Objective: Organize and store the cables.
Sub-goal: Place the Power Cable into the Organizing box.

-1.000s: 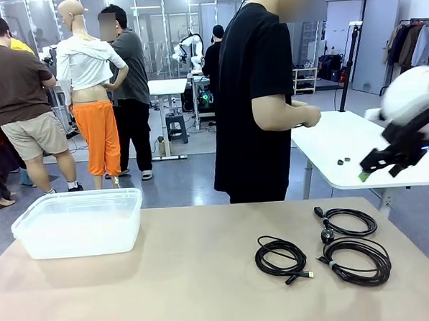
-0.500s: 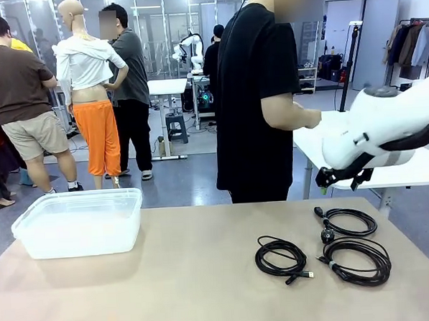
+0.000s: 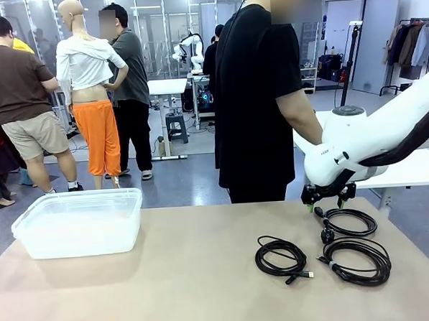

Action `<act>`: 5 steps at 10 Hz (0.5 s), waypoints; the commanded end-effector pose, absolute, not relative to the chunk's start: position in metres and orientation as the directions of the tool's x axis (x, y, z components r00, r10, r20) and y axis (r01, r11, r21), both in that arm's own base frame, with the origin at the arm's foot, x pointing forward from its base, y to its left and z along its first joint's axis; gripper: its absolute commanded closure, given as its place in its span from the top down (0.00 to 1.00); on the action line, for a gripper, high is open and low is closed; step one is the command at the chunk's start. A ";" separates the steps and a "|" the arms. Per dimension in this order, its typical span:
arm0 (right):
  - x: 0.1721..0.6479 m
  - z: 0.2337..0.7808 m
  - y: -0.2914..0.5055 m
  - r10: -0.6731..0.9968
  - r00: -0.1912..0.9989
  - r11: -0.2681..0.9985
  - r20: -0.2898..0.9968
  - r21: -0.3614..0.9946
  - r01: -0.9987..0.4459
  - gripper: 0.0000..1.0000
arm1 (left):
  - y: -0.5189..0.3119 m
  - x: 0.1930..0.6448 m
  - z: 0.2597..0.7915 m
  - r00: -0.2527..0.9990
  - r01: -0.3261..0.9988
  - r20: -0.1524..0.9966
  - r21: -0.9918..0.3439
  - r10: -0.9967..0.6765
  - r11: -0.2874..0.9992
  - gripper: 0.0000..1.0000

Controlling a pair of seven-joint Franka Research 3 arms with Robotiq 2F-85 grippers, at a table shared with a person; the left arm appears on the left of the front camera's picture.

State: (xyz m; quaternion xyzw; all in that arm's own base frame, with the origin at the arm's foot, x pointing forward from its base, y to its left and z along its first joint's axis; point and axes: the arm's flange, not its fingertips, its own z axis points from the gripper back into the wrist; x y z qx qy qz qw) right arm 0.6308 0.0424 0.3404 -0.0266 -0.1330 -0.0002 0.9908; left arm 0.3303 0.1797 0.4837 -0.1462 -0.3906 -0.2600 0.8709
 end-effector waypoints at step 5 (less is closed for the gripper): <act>0.631 0.340 0.042 0.007 0.965 0.999 0.264 -0.053 0.007 1.00 | 0.182 0.330 0.483 0.547 0.584 0.761 -0.050 -0.347 0.810 1.00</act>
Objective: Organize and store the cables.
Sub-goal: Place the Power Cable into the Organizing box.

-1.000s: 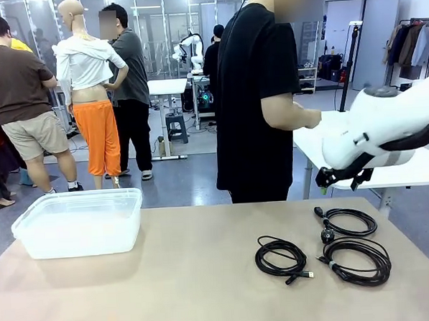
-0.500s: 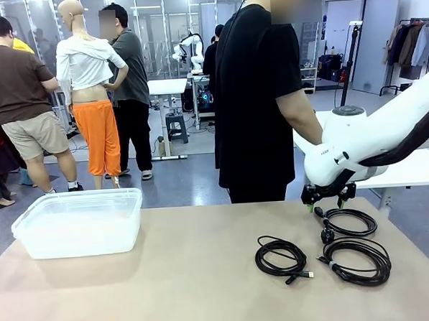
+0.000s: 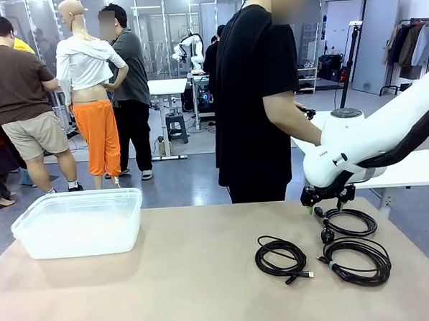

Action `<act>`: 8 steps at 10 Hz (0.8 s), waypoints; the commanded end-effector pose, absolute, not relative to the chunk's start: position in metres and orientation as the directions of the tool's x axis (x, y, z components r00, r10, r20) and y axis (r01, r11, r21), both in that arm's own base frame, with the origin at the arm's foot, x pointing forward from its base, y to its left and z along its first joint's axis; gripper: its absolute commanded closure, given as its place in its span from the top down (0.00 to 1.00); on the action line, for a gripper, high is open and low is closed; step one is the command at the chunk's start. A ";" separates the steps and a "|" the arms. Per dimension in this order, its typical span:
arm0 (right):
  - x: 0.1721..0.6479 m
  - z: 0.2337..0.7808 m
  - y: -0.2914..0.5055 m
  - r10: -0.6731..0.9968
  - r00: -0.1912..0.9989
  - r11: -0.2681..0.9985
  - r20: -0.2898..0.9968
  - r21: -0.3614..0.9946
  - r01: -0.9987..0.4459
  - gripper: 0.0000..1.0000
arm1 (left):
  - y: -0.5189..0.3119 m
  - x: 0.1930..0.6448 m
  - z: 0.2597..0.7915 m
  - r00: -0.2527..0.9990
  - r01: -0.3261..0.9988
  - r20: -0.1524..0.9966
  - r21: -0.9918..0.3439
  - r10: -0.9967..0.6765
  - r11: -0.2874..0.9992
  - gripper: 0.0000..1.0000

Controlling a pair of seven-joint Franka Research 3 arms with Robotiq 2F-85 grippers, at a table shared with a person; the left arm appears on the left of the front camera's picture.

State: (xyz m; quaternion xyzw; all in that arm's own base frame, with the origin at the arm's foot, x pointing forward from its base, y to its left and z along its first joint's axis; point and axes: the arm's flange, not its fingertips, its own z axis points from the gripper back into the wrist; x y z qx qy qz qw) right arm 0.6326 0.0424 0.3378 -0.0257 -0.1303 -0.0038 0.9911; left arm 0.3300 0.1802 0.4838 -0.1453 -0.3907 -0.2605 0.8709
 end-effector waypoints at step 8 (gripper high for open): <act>0.644 0.321 0.040 -0.085 0.973 0.996 0.217 -0.013 0.090 1.00 | 0.182 0.330 0.483 0.547 0.584 0.761 -0.050 -0.347 0.810 1.00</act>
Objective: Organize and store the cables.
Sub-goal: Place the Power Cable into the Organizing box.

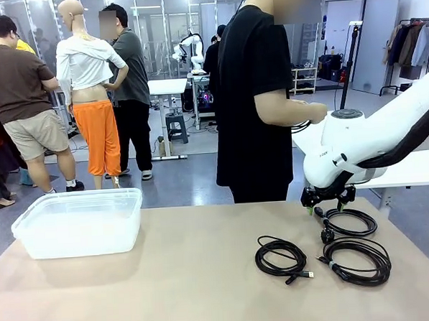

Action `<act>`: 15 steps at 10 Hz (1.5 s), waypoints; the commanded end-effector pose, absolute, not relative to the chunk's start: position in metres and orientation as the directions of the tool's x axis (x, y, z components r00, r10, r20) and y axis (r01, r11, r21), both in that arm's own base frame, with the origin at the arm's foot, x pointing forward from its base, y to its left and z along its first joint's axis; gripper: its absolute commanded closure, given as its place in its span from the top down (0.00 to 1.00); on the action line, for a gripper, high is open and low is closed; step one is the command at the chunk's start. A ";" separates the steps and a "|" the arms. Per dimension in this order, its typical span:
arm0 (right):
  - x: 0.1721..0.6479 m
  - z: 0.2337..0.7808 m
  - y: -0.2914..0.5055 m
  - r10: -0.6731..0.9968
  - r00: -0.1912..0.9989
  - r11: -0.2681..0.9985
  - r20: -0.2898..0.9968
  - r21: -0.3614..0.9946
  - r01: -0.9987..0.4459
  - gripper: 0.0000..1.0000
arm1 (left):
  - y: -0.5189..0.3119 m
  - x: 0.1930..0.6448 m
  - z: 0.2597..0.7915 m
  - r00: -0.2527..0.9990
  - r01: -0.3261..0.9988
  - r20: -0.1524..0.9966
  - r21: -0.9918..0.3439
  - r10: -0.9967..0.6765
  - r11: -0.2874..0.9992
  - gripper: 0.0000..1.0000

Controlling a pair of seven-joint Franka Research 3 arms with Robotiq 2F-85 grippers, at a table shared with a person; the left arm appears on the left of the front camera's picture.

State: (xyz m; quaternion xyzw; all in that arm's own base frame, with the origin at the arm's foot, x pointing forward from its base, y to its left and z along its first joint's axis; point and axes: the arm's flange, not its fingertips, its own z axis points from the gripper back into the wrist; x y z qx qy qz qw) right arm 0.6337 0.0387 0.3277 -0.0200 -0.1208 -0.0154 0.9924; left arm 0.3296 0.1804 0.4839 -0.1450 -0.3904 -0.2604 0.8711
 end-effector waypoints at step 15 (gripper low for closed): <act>0.657 0.302 0.031 -0.166 0.980 0.986 0.114 0.037 0.163 0.00 | 0.182 0.330 0.483 0.547 0.584 0.761 -0.050 -0.347 0.810 1.00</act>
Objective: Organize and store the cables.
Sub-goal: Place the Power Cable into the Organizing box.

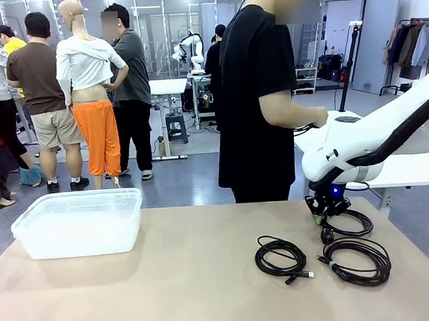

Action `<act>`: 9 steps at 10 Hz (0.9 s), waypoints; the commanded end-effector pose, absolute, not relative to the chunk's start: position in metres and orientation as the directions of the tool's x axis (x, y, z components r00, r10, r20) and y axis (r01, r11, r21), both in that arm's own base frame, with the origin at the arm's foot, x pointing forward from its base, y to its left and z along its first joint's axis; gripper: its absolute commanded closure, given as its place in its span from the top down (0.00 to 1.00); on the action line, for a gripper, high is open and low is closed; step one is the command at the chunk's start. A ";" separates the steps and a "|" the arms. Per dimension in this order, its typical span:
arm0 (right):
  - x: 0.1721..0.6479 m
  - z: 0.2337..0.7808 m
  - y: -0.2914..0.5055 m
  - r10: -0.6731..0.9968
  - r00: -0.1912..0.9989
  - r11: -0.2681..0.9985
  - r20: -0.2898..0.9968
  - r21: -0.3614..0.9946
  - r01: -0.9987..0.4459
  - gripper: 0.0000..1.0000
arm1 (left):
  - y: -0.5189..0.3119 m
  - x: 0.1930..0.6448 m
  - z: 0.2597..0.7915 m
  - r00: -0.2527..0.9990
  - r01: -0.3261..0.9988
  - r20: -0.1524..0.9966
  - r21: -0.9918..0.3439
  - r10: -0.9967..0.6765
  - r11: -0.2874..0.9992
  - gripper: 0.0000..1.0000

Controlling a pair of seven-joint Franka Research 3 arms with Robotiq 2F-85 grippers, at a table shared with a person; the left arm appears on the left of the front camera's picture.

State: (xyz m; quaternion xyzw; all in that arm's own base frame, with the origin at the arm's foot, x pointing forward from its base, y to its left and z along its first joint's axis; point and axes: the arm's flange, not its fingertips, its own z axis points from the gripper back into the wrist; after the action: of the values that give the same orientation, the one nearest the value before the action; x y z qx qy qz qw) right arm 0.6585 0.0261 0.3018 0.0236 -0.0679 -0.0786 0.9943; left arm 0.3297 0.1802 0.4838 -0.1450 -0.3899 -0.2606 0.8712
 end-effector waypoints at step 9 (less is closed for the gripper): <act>0.620 0.394 0.054 -0.015 0.990 0.999 0.142 0.043 0.009 0.11 | 0.182 0.330 0.483 0.547 0.584 0.761 -0.050 -0.347 0.810 1.00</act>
State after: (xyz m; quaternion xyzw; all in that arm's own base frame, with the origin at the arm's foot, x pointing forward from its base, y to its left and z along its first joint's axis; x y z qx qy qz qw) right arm 0.6271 0.0584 0.4010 0.0160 -0.0659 -0.0205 0.9975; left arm 0.3297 0.1803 0.4836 -0.1448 -0.3897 -0.2605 0.8714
